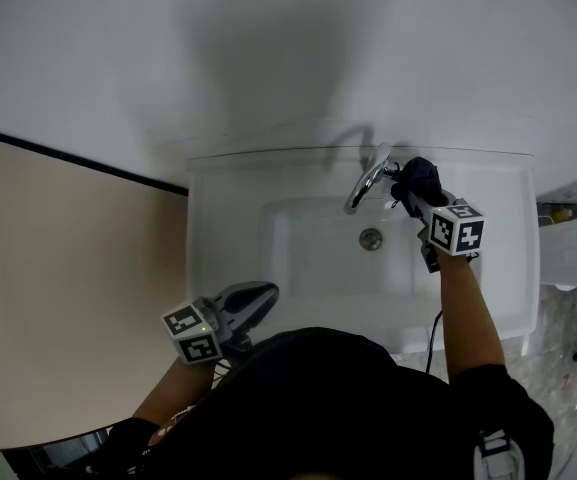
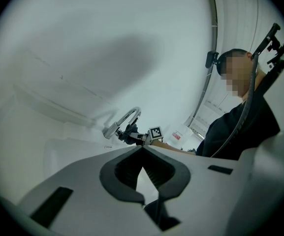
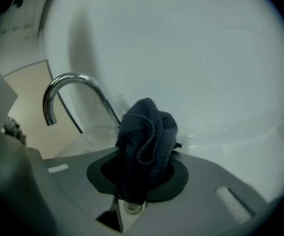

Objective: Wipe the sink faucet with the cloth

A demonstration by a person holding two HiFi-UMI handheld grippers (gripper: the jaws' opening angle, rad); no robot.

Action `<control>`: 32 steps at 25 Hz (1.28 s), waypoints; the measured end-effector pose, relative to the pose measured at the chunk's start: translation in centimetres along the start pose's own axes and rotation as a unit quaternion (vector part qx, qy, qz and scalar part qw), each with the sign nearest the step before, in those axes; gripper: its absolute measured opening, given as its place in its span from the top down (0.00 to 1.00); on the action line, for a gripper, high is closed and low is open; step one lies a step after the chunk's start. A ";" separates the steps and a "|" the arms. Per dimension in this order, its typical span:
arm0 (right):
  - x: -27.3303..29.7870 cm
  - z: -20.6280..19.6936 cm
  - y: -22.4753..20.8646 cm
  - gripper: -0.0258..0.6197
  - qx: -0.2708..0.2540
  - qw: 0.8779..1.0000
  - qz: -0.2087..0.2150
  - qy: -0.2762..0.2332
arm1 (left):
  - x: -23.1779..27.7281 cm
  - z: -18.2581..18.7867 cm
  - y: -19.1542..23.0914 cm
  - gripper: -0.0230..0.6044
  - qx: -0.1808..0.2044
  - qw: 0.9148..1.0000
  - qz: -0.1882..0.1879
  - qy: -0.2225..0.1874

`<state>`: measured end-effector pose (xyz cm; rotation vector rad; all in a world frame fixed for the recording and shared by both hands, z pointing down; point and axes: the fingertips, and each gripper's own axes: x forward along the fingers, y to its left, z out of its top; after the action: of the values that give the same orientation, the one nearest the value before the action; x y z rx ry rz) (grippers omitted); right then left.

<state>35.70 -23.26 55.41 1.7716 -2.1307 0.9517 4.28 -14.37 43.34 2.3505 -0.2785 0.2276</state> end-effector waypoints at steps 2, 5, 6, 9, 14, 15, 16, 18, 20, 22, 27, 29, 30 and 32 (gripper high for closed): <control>0.1 0.5 2.1 0.84 -0.114 0.993 -0.034 0.025 | 0.2 -0.1 -0.1 0.97 -0.001 1.000 -0.002 0.000; 1.9 2.2 2.0 0.84 -0.233 0.965 -0.108 0.059 | 0.3 0.0 -0.1 0.97 0.001 1.000 -0.003 0.001; 2.7 2.5 1.5 0.84 -0.253 0.956 -0.129 0.076 | 0.4 -0.1 -0.2 0.97 0.002 1.000 -0.004 0.002; 4.7 2.6 0.1 0.84 -0.292 0.932 -0.166 0.133 | 0.4 -0.2 -0.5 0.97 0.005 1.000 -0.006 0.005; 6.1 2.9 0.0 0.85 -0.345 0.905 -0.162 0.192 | -0.1 -0.1 0.1 0.97 0.001 1.000 0.000 0.001; 6.0 2.7 0.2 0.86 -0.351 0.901 -0.157 0.198 | -0.1 -0.3 0.1 0.97 -0.001 1.000 0.000 0.001; 5.8 2.3 0.5 0.86 -0.354 0.900 -0.153 0.202 | -0.1 -0.4 0.2 0.97 -0.002 1.000 -0.002 0.001; 5.3 1.1 1.6 0.86 -0.350 0.904 -0.138 0.204 | 0.0 -0.6 0.0 0.97 -0.003 1.000 -0.005 0.002; 5.2 -0.9 2.7 0.86 -0.334 0.913 -0.114 0.204 | 0.0 -0.5 -0.1 0.97 -0.003 1.000 -0.005 0.001; 5.8 -4.1 3.2 0.86 -0.313 0.919 -0.086 0.223 | -0.2 -0.2 0.0 0.97 -0.002 1.000 -0.002 -0.002; 6.9 -9.6 2.3 0.86 -0.277 0.931 -0.079 0.226 | -0.1 -0.2 0.1 0.97 0.000 1.000 0.002 0.001; 6.2 -7.8 2.9 0.86 -0.273 0.939 -0.085 0.190 | -0.2 -0.4 0.2 0.97 0.000 1.000 0.005 0.004; 5.6 -6.2 3.1 0.86 -0.273 0.943 -0.092 0.167 | -0.2 -0.5 0.3 0.97 -0.001 1.000 0.006 0.004; 4.3 -2.4 3.0 0.86 -0.278 0.946 -0.115 0.118 | -0.2 -0.5 0.4 0.97 -0.003 1.000 0.006 0.004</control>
<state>31.20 -25.07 58.51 1.4852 -1.7603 0.4159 3.92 -14.22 43.93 2.3423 -0.2886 0.2416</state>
